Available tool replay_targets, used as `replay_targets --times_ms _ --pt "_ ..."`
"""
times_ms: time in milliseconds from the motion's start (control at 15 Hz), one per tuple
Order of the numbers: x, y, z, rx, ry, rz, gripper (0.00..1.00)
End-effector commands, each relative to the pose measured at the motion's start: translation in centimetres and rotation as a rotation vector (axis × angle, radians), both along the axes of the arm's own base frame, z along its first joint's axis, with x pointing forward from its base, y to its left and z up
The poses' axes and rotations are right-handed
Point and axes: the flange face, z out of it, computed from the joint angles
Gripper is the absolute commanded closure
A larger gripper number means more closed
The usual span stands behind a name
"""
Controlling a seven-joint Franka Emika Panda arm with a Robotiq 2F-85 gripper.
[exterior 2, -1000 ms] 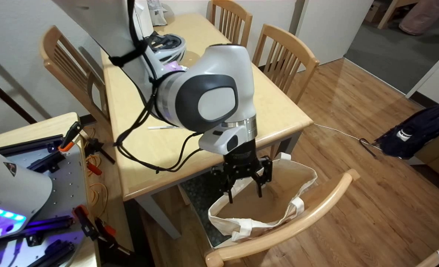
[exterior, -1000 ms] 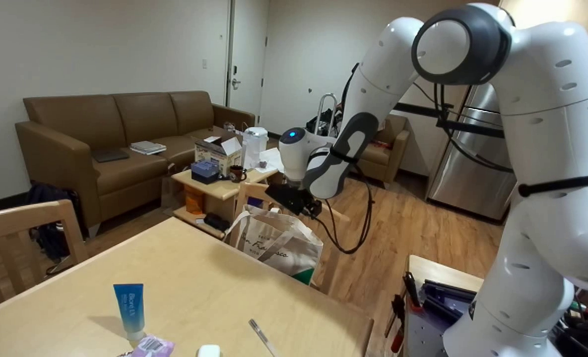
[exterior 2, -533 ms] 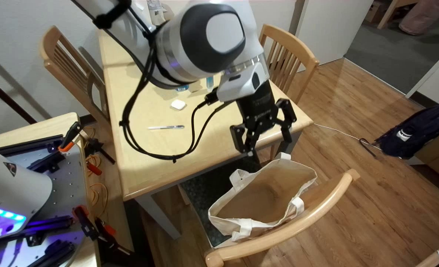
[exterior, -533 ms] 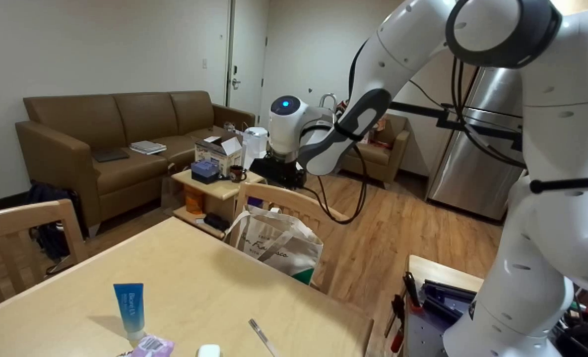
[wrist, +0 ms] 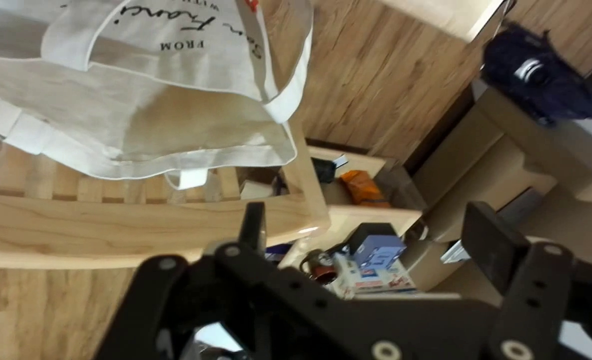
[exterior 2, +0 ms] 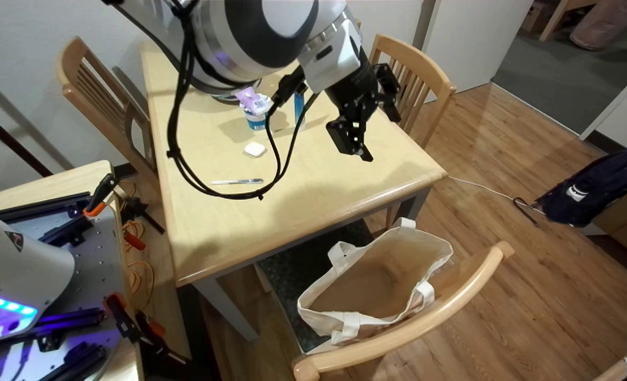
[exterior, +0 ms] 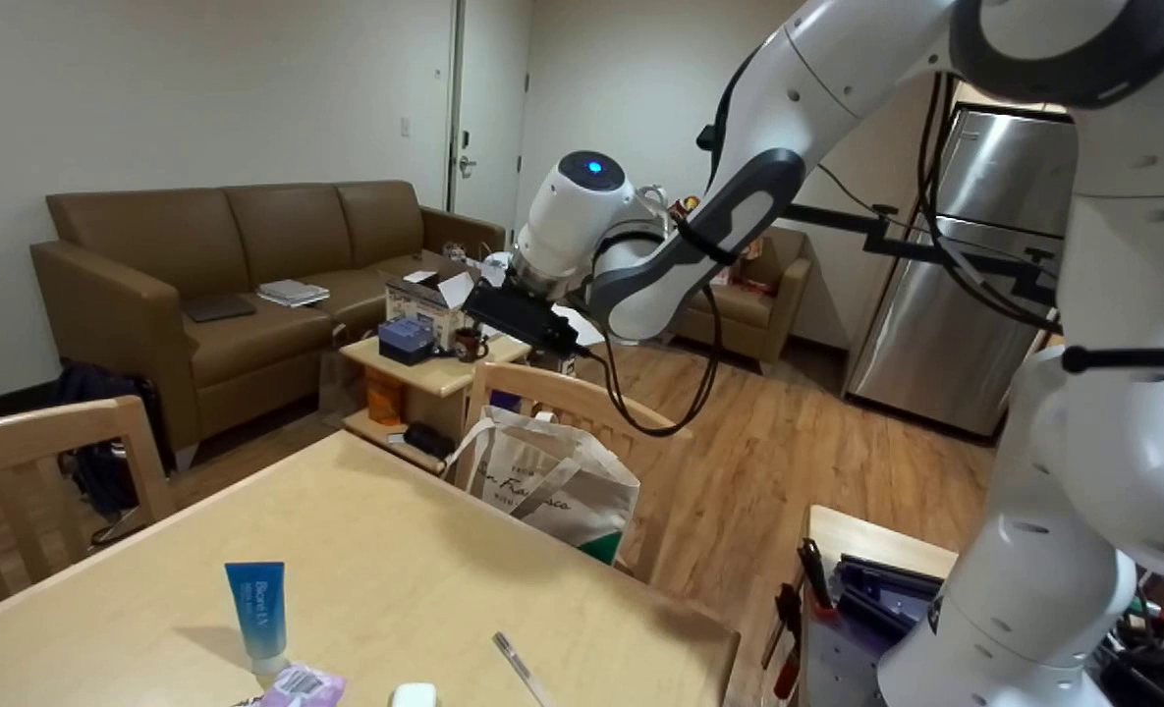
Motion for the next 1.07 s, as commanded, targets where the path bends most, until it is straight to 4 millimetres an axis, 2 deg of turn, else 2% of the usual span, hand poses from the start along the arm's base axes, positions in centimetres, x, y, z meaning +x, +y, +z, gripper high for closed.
replay_targets --times_ms 0,267,600,667,733,867,1000 --pt "-2.4 2.4 0.4 0.046 -0.029 0.185 0.0" --pt "-5.0 6.9 -1.2 0.091 -0.036 0.382 0.0" --pt "-6.5 13.7 -4.2 0.133 0.032 0.623 0.0" --pt "-6.2 14.1 -4.1 0.108 0.082 0.671 0.0" --pt "-6.3 14.0 -3.9 0.125 0.047 0.601 0.0" --pt "-6.4 14.8 -4.0 0.121 0.068 0.647 0.0" --pt "-6.4 14.4 -4.0 0.116 0.07 0.653 0.0"
